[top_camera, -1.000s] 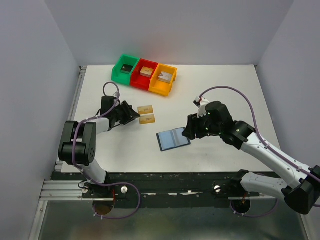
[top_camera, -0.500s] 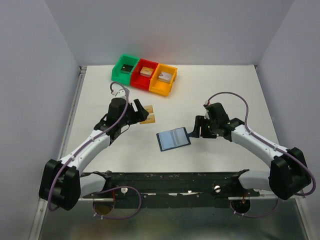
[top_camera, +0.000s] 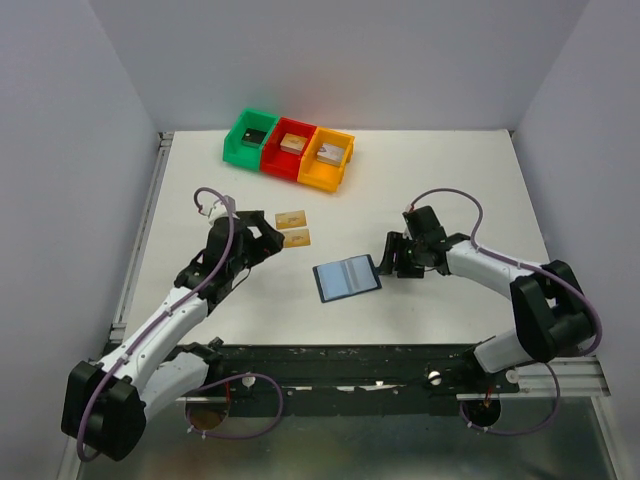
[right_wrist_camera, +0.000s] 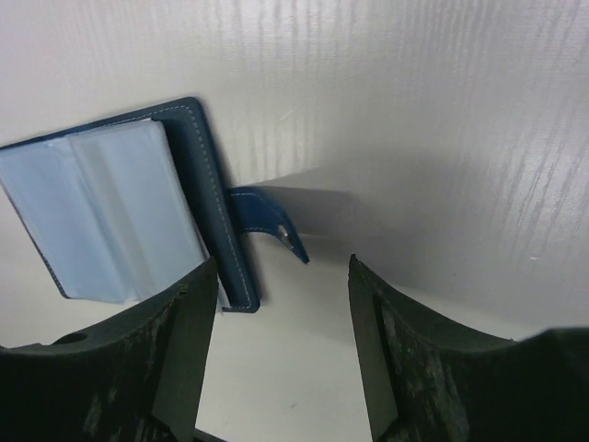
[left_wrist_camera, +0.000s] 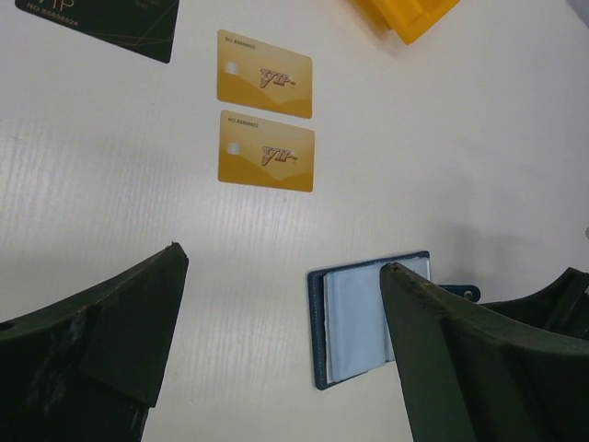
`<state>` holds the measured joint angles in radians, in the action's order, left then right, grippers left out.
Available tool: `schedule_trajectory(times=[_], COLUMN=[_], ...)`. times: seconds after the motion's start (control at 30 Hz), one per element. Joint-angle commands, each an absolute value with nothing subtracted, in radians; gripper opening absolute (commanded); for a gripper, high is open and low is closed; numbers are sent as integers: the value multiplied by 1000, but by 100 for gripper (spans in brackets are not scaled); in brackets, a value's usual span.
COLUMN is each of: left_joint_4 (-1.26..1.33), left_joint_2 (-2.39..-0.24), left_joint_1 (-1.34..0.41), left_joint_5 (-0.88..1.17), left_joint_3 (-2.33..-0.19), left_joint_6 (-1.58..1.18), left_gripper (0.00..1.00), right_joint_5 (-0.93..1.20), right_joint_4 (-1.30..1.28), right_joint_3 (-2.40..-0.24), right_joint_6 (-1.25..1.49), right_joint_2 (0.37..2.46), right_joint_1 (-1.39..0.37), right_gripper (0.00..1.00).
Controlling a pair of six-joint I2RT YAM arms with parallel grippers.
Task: Take the credit cards out of the card holder
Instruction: Remove the credit card from the card holder.
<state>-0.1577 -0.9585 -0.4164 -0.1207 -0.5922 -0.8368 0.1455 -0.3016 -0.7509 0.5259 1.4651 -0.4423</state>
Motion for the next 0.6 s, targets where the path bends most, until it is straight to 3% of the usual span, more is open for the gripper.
schedule_trajectory(times=[0.0,0.2,0.3,0.57], left_joint_4=[-236,-102,24,115], left_joint_2=[-927,-855,-827,-962], left_joint_1=[-414,-414,-414,-481], left_joint_5=[-155,-23,63,215], left_joint_3=[-591,-477,-422,-465], left_joint_6=[-887,-873,-864,-789], left_gripper=[99,99,99,89], right_joint_5=[146,156,167,230], right_joint_4=[-264,-244,-233,-187], right_joint_3=[-784,-802,-804,-758], right_joint_6=[543,532,525,517], right_joint_2=[1506,1548,1563,1519], right_joint_1=[-428,-425,-423,-423], right_gripper=[66,60,51,3])
